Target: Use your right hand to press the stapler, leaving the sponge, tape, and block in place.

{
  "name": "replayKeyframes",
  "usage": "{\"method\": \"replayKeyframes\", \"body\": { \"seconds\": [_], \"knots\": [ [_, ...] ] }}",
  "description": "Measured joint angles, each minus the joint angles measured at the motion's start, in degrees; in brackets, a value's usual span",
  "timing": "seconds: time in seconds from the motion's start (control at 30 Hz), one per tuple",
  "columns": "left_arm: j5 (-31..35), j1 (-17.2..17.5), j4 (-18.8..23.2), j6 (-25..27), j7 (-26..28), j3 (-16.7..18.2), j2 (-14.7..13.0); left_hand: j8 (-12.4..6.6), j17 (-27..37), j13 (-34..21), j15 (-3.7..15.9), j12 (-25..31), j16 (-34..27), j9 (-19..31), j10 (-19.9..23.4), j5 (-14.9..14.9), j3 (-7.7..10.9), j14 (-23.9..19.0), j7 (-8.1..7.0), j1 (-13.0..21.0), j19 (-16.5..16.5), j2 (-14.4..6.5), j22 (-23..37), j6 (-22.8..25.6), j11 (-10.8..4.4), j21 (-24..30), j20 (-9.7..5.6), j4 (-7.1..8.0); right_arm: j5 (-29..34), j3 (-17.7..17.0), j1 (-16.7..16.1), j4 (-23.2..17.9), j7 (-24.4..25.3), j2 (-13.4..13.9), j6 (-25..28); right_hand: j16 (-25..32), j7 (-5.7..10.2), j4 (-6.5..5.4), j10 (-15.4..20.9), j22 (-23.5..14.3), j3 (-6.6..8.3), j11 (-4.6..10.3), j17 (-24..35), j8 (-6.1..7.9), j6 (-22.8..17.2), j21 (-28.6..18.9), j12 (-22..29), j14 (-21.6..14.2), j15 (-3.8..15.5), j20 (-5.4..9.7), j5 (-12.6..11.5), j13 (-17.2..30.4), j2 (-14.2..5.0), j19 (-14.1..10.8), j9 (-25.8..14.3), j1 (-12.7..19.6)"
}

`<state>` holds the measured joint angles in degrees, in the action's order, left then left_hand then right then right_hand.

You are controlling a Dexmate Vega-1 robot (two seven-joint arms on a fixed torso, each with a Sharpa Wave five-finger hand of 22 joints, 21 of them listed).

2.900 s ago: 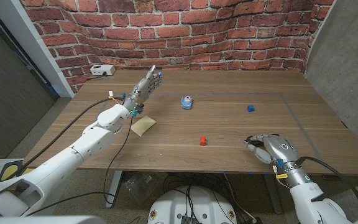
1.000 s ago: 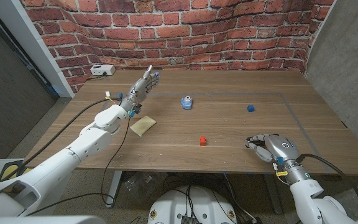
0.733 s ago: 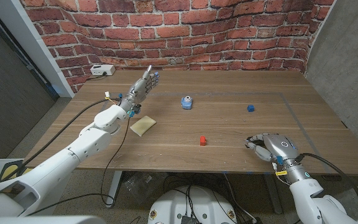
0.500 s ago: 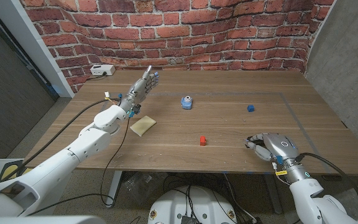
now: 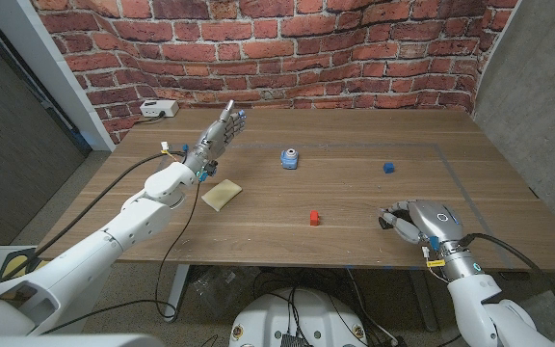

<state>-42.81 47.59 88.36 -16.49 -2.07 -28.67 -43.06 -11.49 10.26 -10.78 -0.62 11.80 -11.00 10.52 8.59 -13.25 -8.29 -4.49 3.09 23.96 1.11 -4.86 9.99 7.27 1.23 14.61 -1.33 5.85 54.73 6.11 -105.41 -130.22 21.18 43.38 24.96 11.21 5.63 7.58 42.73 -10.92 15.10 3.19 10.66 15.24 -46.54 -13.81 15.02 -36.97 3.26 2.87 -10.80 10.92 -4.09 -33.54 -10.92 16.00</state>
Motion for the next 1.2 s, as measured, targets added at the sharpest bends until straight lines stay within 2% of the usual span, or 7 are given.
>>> {"method": "replayKeyframes", "body": {
  "seconds": [0.3,0.67,0.73,0.97,1.13,1.2],
  "knots": [
    [-0.1,0.2,0.0,-0.4,0.0,0.3,-0.1,0.00,0.0,0.0,0.00,0.0,0.0,0.0,0.0,0.0,0.00,0.0,0.00,0.0,0.0,0.0,0.0,0.0,0.00,0.0,0.00,0.00,0.9,-0.9,-0.2,-1.2,1.5,-2.1,-0.1,0.0,-0.01,0.00,0.0,0.0,0.00,0.00,0.0,-0.26,0.8,0.0,0.0,0.0,0.00,0.00,0.0,0.0,0.00,0.0,0.0,0.0],
    [-0.1,0.6,0.1,-1.4,-0.1,0.9,-0.3,0.00,0.0,0.0,0.00,0.0,0.0,0.0,0.2,0.0,-0.15,0.0,0.00,0.0,0.6,0.0,0.0,0.0,0.21,-0.2,0.00,-0.16,-1.6,-2.4,-0.3,-2.0,3.8,-5.1,-2.8,-0.2,-0.44,0.00,0.0,0.0,0.00,0.00,0.0,-1.41,2.7,0.0,-0.4,0.0,0.00,-0.21,0.0,0.0,0.00,-0.2,0.0,0.0],
    [-0.1,0.6,0.1,-1.4,-0.1,1.0,-0.3,0.00,0.0,0.0,0.00,0.0,0.0,0.0,0.2,0.0,-0.15,0.0,0.00,0.0,0.6,0.0,0.0,0.0,0.21,-0.2,0.00,-0.16,-2.1,-2.4,-0.3,-2.0,4.2,-5.1,-3.3,-0.2,-0.34,0.00,-0.3,0.0,0.00,-0.28,0.0,-1.55,3.2,0.0,-0.4,0.0,0.00,-0.21,0.0,0.0,0.00,-0.2,0.0,0.0],
    [-0.2,0.7,0.0,-2.3,-0.6,1.4,-0.5,0.00,0.0,0.0,0.32,0.0,0.0,0.0,0.2,0.0,-0.15,-0.3,0.00,0.3,0.6,-0.3,0.0,0.0,0.21,-0.2,0.00,-0.16,-4.3,-3.1,0.5,-2.6,5.6,-7.9,-5.8,-0.2,-0.85,0.00,-0.7,0.0,0.00,-0.71,0.0,-2.10,4.3,0.0,-0.9,0.0,0.00,-0.21,0.0,0.0,0.00,-0.2,-0.2,0.0],
    [-0.1,0.8,0.0,-2.3,-0.6,1.6,-0.8,0.00,0.0,0.0,0.32,0.0,0.0,0.0,0.2,0.0,-0.15,-0.3,0.11,0.3,0.6,-0.3,0.0,0.1,0.21,-0.2,0.00,-0.16,-6.2,-3.3,0.7,-2.6,6.5,-8.5,-7.8,-0.4,-1.02,-0.01,-1.2,0.0,0.01,-1.24,0.0,-2.76,5.5,0.0,-1.1,0.4,0.23,-0.20,0.0,0.0,0.00,-0.2,-0.2,0.0],
    [0.1,0.8,0.0,-2.4,-0.6,1.7,-1.1,0.00,0.0,0.0,0.32,0.0,0.0,0.0,0.4,0.0,-0.15,-0.3,0.11,0.3,0.6,-0.3,0.0,0.1,0.01,-0.4,0.00,-0.16,-7.4,-3.7,1.2,-2.6,6.8,-9.7,-9.0,-0.4,-1.30,-0.01,-1.4,0.0,0.38,-1.43,0.0,-2.97,6.2,0.2,-1.3,0.5,0.10,-0.21,0.0,0.0,0.00,-0.2,-0.2,0.0]
  ]
}}
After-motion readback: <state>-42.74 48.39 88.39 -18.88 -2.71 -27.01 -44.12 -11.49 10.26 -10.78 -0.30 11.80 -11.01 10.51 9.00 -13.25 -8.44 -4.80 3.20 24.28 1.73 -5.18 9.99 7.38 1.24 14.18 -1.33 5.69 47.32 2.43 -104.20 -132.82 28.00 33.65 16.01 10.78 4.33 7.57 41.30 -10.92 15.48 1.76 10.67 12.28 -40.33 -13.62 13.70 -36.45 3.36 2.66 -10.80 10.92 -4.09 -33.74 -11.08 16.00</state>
